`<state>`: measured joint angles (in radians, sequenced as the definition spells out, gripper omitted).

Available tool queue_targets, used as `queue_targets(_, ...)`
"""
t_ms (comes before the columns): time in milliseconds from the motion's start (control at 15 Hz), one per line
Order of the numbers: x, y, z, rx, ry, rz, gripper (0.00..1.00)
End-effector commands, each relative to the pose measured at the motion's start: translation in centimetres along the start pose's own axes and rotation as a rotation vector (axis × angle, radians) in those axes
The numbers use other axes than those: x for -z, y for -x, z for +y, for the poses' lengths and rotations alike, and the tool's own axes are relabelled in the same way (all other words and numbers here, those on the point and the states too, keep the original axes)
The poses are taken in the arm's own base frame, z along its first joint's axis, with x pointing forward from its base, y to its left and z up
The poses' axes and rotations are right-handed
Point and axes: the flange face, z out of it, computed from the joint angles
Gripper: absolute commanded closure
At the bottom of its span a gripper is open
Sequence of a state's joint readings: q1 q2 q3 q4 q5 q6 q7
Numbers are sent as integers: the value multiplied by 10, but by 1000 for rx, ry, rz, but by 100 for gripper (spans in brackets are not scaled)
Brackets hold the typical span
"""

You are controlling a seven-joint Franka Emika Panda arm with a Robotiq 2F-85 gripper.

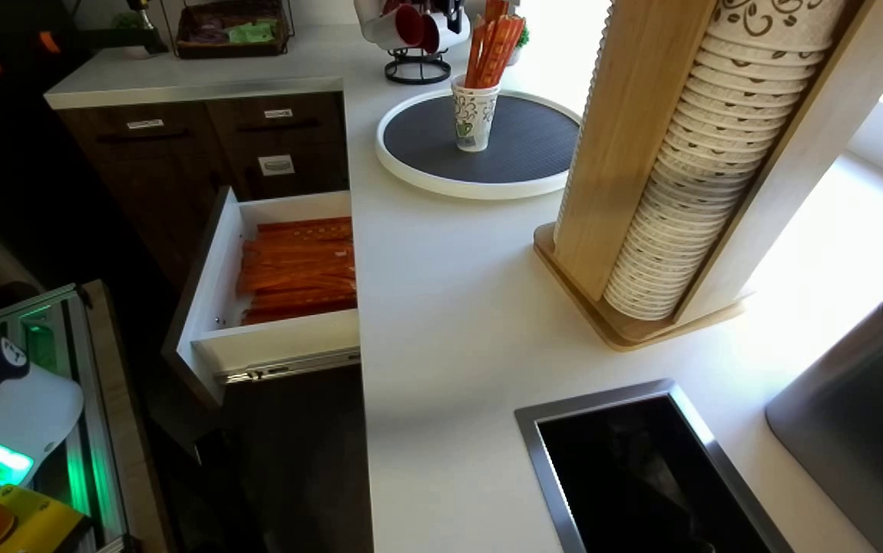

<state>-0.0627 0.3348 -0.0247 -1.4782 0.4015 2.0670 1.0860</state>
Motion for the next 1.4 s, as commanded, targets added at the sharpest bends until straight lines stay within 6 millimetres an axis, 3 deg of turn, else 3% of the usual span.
queue_targets(0, -5, -6, -6, -92, -26, -56, 0)
queue_targets(333, -3, -11, -5, -108, -15, -66, 0)
queue_targets(533, -2, -11, -4, -94, -4, -68, 32)
queue_targets(800, -3, -11, -2, -84, 26, -76, 49)
queue_targets(933, -3, -11, -1, -82, 41, -80, 49)
queue_targets(1067, -2, -12, 1, -81, 55, -81, 58)
queue_targets(1333, -2, -16, 2, -84, 53, -71, 47)
